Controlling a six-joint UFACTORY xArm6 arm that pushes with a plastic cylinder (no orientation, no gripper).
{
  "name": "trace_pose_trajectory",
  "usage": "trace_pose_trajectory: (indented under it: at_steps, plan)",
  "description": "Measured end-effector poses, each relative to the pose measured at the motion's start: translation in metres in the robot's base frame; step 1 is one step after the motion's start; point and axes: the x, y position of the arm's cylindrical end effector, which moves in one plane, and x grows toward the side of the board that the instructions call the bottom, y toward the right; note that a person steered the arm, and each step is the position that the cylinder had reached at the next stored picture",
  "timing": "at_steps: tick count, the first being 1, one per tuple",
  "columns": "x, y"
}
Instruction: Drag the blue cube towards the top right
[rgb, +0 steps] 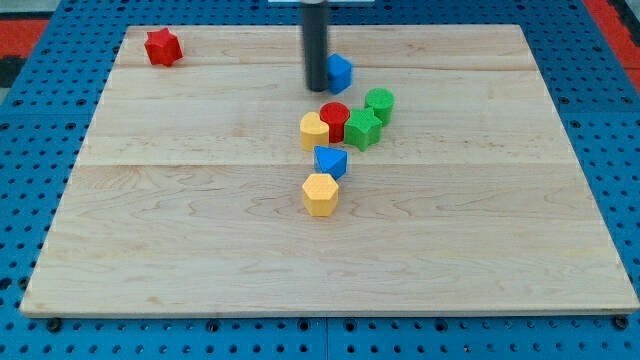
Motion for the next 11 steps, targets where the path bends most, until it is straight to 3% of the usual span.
trace_pose_trajectory:
  at_steps: [1,2,3,4,6,7,8,11]
  plan:
    - [-0.04,0.035]
    - [-0.047,-0.002]
    - [-0.065,0.03]
    - [-0.065,0.11]
    - [-0.019,0.103]
    - [-0.001,0.141]
    - [-0.007,0.163]
    - [-0.019,0.146]
